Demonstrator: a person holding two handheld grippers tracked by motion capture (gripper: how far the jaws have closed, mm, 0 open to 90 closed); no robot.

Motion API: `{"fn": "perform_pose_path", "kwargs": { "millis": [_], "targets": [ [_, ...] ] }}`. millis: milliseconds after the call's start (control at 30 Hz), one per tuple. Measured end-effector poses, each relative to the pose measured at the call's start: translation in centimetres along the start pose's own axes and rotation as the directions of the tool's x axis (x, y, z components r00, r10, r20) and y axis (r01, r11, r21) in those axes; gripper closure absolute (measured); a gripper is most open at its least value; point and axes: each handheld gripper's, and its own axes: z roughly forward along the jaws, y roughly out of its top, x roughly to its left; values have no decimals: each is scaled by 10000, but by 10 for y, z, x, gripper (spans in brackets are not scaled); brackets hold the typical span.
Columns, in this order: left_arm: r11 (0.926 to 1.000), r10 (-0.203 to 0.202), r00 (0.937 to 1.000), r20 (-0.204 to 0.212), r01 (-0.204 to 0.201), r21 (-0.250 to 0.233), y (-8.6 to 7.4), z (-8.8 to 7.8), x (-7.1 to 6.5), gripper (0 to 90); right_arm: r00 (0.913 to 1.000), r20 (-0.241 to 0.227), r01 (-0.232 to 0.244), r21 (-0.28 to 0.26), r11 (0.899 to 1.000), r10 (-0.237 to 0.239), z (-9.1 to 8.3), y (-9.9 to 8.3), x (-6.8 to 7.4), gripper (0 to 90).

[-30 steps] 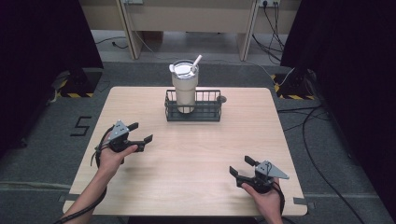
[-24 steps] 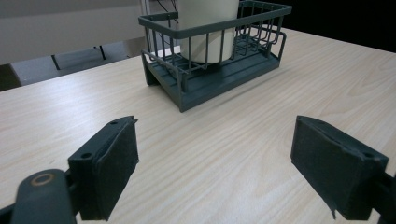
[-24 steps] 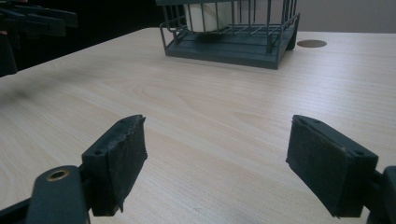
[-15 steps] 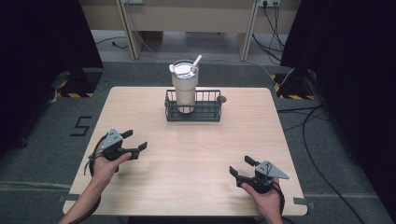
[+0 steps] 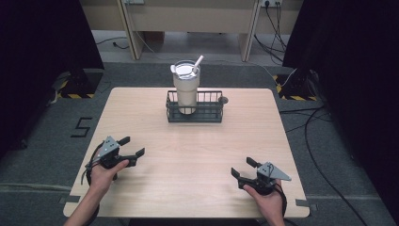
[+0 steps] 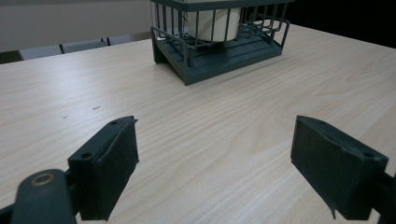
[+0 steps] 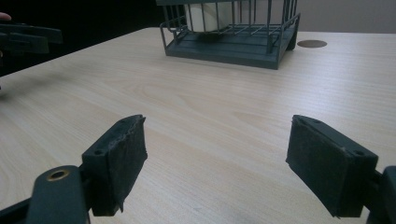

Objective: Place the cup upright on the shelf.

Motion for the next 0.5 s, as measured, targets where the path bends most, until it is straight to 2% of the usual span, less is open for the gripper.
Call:
{"fn": "perform_pose_path", "kwargs": {
  "millis": [167, 300, 500],
  "targets": [
    [10000, -50, 10000, 9, 50, -23, -3, -2, -2, 143, 10000, -45, 12, -9, 10000, -12, 0, 0, 0, 201],
    [9999, -135, 9998, 173, 134, 81, -7, -1, -4, 143, 10000, -55, 11, -8, 10000, -11, 0, 0, 0, 201],
    [9999, -54, 9995, 315, 50, 120, -8, 2, -5, 143, 10000, -32, 18, -24, 10000, -18, 0, 0, 0, 200]
  ]
}}
